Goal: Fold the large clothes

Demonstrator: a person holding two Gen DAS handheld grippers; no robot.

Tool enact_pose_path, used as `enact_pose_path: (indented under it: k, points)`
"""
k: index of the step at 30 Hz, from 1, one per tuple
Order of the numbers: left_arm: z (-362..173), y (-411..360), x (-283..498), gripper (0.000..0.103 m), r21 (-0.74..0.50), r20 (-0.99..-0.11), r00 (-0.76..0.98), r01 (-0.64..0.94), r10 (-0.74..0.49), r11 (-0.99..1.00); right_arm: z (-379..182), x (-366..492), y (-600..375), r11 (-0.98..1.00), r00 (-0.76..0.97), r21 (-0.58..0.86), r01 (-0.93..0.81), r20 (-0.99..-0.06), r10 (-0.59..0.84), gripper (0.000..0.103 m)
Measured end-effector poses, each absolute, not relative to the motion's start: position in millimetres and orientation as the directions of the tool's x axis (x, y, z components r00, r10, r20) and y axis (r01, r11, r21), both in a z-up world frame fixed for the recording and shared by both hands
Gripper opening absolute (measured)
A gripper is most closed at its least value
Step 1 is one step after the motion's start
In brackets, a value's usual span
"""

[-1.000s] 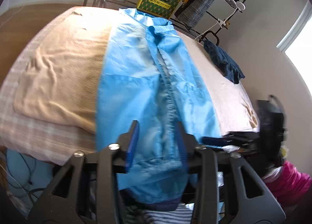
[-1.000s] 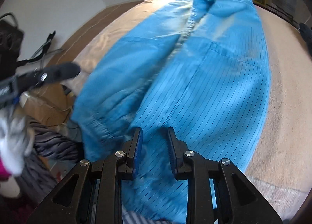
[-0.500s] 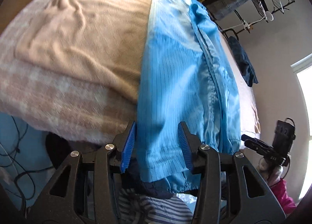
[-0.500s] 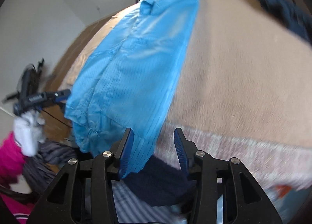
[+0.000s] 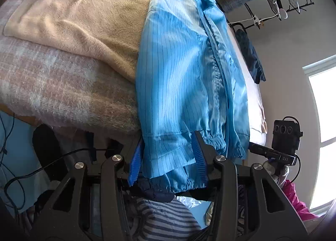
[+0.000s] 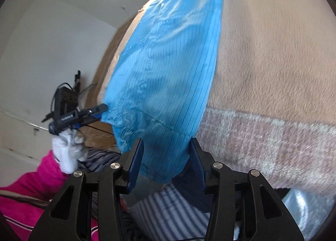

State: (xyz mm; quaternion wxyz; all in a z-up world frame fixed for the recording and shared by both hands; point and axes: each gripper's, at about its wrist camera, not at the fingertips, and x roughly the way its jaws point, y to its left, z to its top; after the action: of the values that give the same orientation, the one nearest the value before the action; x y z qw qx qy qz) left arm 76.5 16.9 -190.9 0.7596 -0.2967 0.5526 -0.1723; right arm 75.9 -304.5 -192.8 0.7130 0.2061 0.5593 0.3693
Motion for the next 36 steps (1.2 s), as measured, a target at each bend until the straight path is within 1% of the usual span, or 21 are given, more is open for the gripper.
enact_pose_path:
  k: [2, 3, 4, 5, 6, 7, 8, 9, 10, 12, 16, 18, 19, 20, 21, 26, 29, 30, 31, 34, 36]
  points:
    - [-189, 16, 78, 0.037, -0.632, -0.743, 0.326, -0.057, -0.584, 0.773, -195, 79, -302, 0.62, 0.086, 0.729, -0.29, -0.625, 0.776, 0.044]
    - [-190, 16, 78, 0.023, -0.627, -0.748, 0.322, -0.055, -0.58, 0.777, -193, 80, -301, 0.616, 0.077, 0.73, -0.296, -0.625, 0.777, 0.044]
    - [-190, 16, 78, 0.016, -0.62, -0.754, 0.318, -0.055, -0.575, 0.782, -193, 80, -300, 0.614, 0.072, 0.728, -0.306, -0.625, 0.777, 0.044]
    - [-191, 17, 78, 0.012, -0.622, -0.753, 0.318, -0.059, -0.576, 0.781, -192, 81, -298, 0.611, 0.065, 0.726, -0.315, -0.626, 0.777, 0.044]
    - [-191, 17, 78, 0.007, -0.63, -0.747, 0.319, -0.06, -0.583, 0.774, -192, 81, -297, 0.613, 0.063, 0.724, -0.317, -0.628, 0.775, 0.043]
    - [-191, 18, 79, 0.005, -0.635, -0.743, 0.319, -0.06, -0.588, 0.77, -192, 81, -296, 0.61, 0.058, 0.724, -0.32, -0.628, 0.776, 0.035]
    - [-191, 18, 79, 0.005, -0.64, -0.739, 0.32, -0.059, -0.593, 0.766, -192, 81, -296, 0.614, 0.053, 0.722, -0.319, -0.633, 0.772, 0.018]
    - [-190, 18, 79, 0.004, -0.645, -0.735, 0.322, -0.059, -0.597, 0.762, -192, 81, -298, 0.613, 0.047, 0.725, -0.314, -0.633, 0.773, 0.009]
    - [-189, 19, 79, 0.003, -0.654, -0.728, 0.324, -0.061, -0.605, 0.754, -192, 81, -299, 0.606, 0.047, 0.734, -0.308, -0.624, 0.78, 0.006]
    - [-185, 19, 80, 0.003, -0.676, -0.709, 0.328, -0.063, -0.624, 0.734, -190, 79, -298, 0.59, 0.054, 0.749, -0.303, -0.604, 0.795, 0.006]
    - [-185, 17, 81, 0.003, -0.679, -0.707, 0.325, -0.061, -0.628, 0.732, -185, 77, -297, 0.592, 0.057, 0.737, -0.326, -0.61, 0.791, 0.005]
    - [-189, 16, 83, 0.003, -0.681, -0.707, 0.314, -0.062, -0.633, 0.73, -186, 76, -291, 0.612, 0.052, 0.716, -0.337, -0.635, 0.771, 0.01]
    - [-191, 16, 83, 0.005, -0.675, -0.714, 0.308, -0.068, -0.628, 0.734, -189, 76, -290, 0.616, 0.043, 0.716, -0.329, -0.64, 0.767, 0.011]
    - [-194, 16, 83, 0.011, -0.672, -0.72, 0.3, -0.076, -0.626, 0.736, -193, 76, -289, 0.612, 0.027, 0.726, -0.312, -0.638, 0.77, 0.017]
    - [-197, 17, 83, 0.02, -0.681, -0.715, 0.291, -0.082, -0.636, 0.728, -194, 75, -289, 0.607, 0.022, 0.734, -0.303, -0.632, 0.775, 0.021]
    - [-198, 17, 83, 0.021, -0.686, -0.711, 0.287, -0.081, -0.642, 0.723, -202, 80, -298, 0.589, -0.018, 0.761, -0.273, -0.616, 0.788, 0.022]
    - [-196, 13, 82, 0.021, -0.676, -0.716, 0.288, -0.059, -0.636, 0.735, -203, 83, -297, 0.581, -0.036, 0.767, -0.273, -0.612, 0.79, 0.022]
    - [-196, 12, 82, 0.011, -0.665, -0.724, 0.285, -0.048, -0.628, 0.745, -204, 83, -295, 0.577, -0.041, 0.771, -0.268, -0.608, 0.793, 0.022]
    - [-195, 10, 82, 0.006, -0.658, -0.73, 0.284, -0.043, -0.622, 0.752, -204, 83, -295, 0.579, -0.038, 0.771, -0.267, -0.608, 0.793, 0.02]
    - [-194, 12, 83, 0.004, -0.68, -0.712, 0.287, -0.052, -0.641, 0.731, -201, 81, -293, 0.568, -0.032, 0.775, -0.277, -0.598, 0.801, 0.007]
    - [-191, 12, 84, 0.003, -0.699, -0.694, 0.29, -0.053, -0.658, 0.713, -197, 80, -292, 0.565, -0.021, 0.773, -0.288, -0.595, 0.803, 0.006]
